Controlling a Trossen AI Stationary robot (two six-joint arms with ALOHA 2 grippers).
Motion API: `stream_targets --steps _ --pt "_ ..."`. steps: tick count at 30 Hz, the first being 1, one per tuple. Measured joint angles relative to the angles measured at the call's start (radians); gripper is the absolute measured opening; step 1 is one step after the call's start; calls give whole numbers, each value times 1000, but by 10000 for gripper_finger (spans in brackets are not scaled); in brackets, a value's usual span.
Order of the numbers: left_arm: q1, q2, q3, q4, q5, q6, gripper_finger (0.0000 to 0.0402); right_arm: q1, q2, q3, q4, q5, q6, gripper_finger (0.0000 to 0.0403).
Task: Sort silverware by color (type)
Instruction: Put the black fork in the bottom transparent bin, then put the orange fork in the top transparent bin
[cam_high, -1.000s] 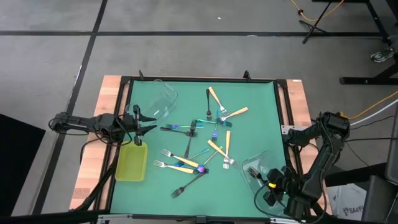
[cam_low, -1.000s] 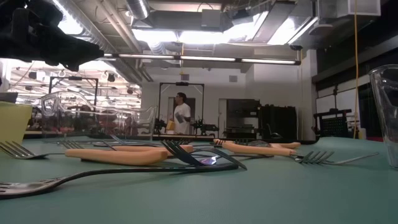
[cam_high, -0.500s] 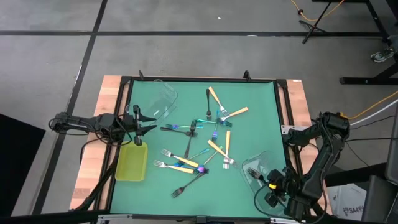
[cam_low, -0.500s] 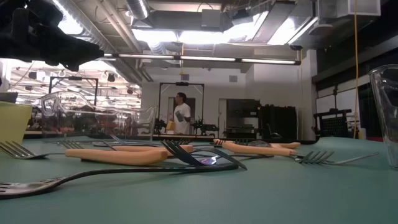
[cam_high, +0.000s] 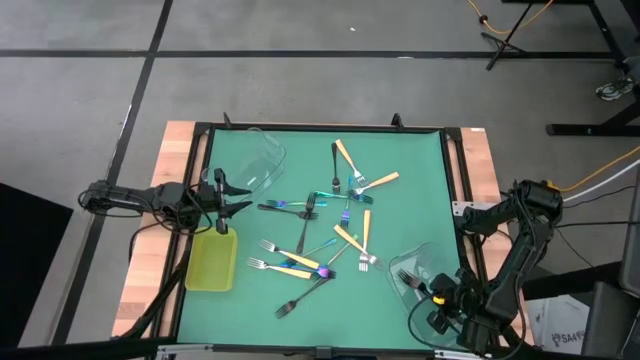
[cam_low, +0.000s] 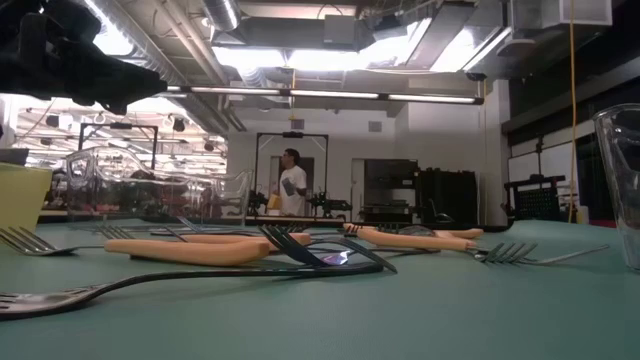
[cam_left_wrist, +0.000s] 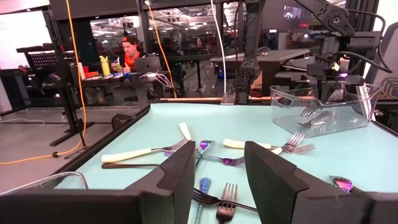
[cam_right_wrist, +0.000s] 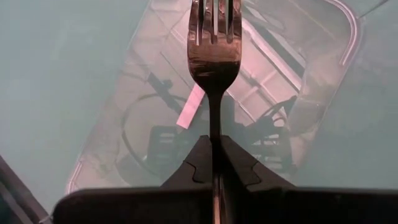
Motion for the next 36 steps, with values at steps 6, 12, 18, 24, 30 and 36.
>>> stream_targets --steps 6,12,18,24,30,36 --pt "0 0 0 0 0 0 133 0 0 0 0 -32 0 1" --pt "0 0 0 0 0 0 133 -1 0 0 -2 -105 1 1" --pt "0 0 0 0 0 0 133 0 0 0 -4 -118 1 1" --pt "0 0 0 0 0 0 133 0 0 0 -5 -119 1 29" --pt "0 0 0 0 0 0 133 0 0 0 -5 -123 1 75" --pt "0 0 0 0 0 0 133 0 0 0 -11 -122 -2 85"
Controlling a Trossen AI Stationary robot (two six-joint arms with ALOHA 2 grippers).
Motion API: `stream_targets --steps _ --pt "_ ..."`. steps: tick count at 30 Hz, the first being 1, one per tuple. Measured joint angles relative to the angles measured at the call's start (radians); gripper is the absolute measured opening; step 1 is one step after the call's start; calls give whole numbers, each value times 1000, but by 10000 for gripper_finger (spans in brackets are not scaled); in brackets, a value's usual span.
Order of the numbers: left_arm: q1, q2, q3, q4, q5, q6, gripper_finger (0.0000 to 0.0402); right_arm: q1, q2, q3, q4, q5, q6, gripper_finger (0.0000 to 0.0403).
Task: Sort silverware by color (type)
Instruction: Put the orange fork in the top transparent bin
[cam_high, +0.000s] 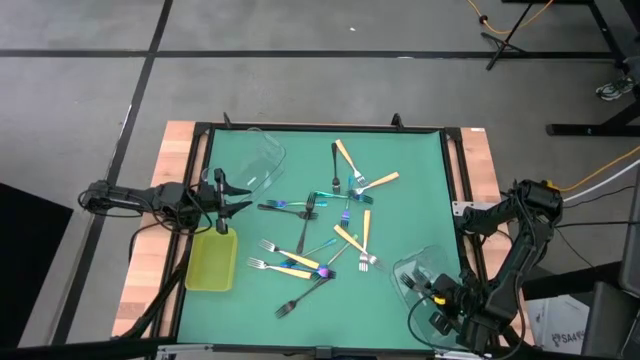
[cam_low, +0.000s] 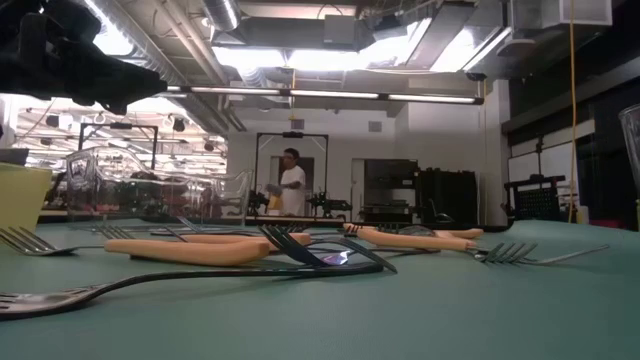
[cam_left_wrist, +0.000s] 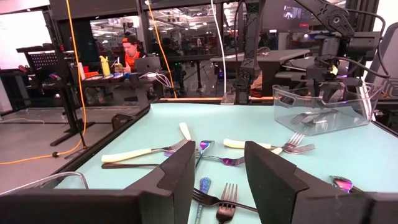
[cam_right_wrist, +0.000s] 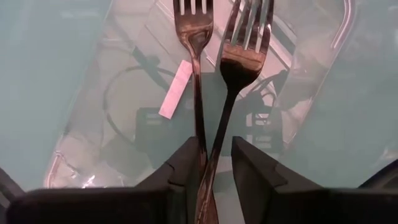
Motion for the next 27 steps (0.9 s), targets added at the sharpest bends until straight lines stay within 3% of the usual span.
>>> stream_targets --steps 9,20,27 --pt "0 0 0 21 -9 4 133 0 -46 0 -1 3 -26 86" --pt "0 0 0 171 -30 -27 133 0 -199 0 -27 71 -64 86" --pt "-1 26 0 280 12 -28 133 0 -291 0 -64 93 -105 85"
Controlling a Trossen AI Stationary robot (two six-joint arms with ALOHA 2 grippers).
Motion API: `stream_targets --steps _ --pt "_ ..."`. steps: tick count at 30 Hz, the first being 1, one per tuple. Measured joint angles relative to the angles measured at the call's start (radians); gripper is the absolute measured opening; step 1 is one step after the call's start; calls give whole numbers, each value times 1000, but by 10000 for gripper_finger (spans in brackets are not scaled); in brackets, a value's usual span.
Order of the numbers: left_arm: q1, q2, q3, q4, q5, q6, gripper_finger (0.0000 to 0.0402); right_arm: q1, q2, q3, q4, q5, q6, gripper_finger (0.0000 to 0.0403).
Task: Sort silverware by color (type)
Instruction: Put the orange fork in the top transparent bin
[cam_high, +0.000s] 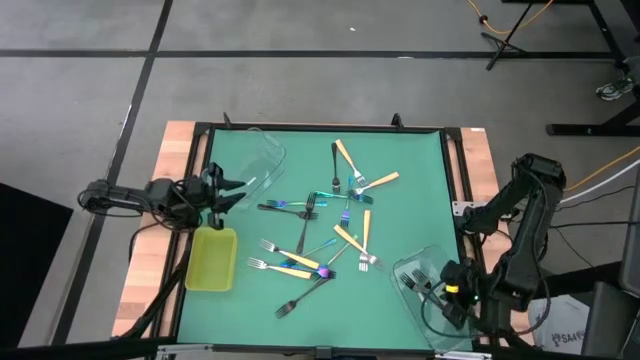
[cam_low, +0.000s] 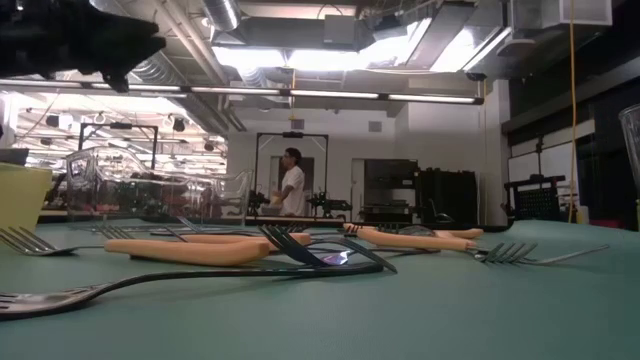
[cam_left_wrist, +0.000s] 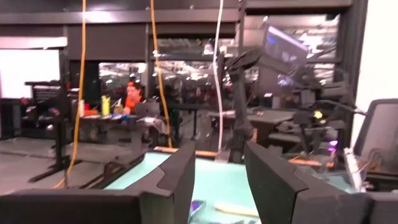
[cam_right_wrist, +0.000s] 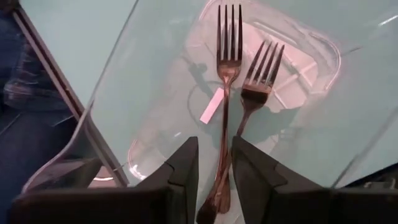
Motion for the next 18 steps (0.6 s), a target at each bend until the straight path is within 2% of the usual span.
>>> stream_targets --steps 7,12,18 --pt "-1 146 0 135 67 -65 133 0 -81 0 -55 34 0 85" --pt "-6 301 32 159 101 -131 133 0 -127 0 -60 122 -12 85" --pt "-33 511 154 149 101 -131 133 0 -162 0 -66 270 -114 85"
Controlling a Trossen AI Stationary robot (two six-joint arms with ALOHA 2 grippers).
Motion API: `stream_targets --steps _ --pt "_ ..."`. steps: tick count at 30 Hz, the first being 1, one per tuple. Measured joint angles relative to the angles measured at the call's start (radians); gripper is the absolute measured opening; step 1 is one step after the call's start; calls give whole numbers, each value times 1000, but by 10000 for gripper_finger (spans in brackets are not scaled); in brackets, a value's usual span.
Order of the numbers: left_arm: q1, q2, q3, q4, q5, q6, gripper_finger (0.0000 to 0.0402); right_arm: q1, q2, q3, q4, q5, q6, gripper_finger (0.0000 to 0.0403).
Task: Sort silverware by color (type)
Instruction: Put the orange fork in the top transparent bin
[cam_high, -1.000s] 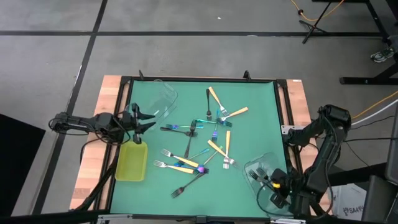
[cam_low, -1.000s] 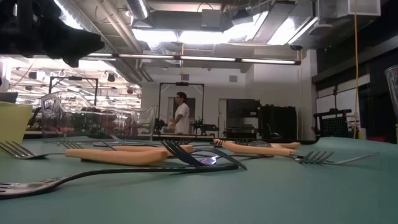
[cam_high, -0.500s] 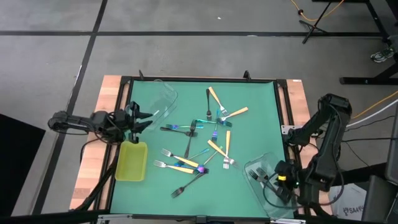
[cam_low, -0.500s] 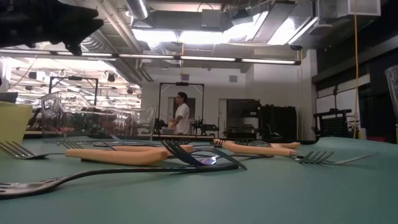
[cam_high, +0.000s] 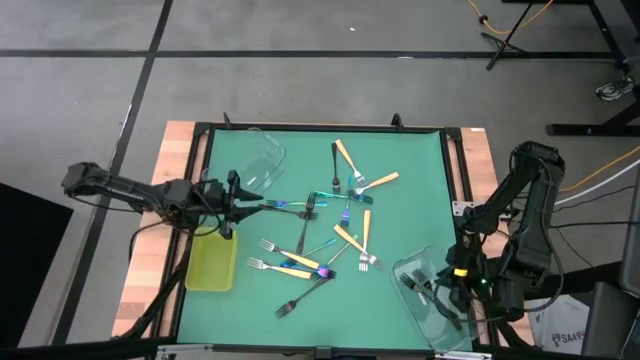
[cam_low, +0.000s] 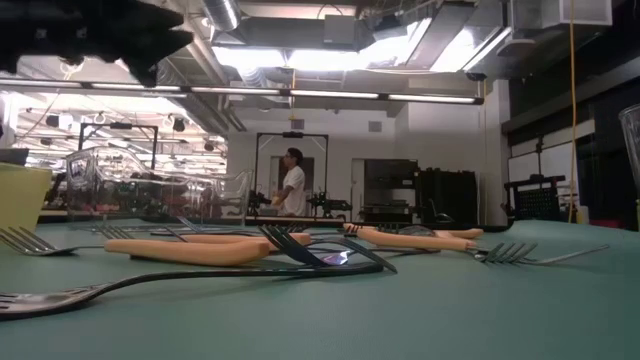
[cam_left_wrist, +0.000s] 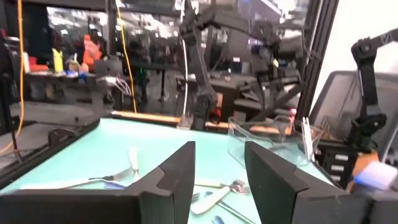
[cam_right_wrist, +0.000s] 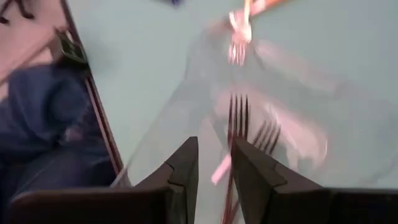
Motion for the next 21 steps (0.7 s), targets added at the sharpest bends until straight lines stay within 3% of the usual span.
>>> stream_targets --steps 9,21 --pt "-49 261 203 -98 62 0 133 -19 -34 0 -11 304 -178 85" --pt "-128 582 498 -426 80 -2 133 -316 -68 0 -14 282 -605 85"
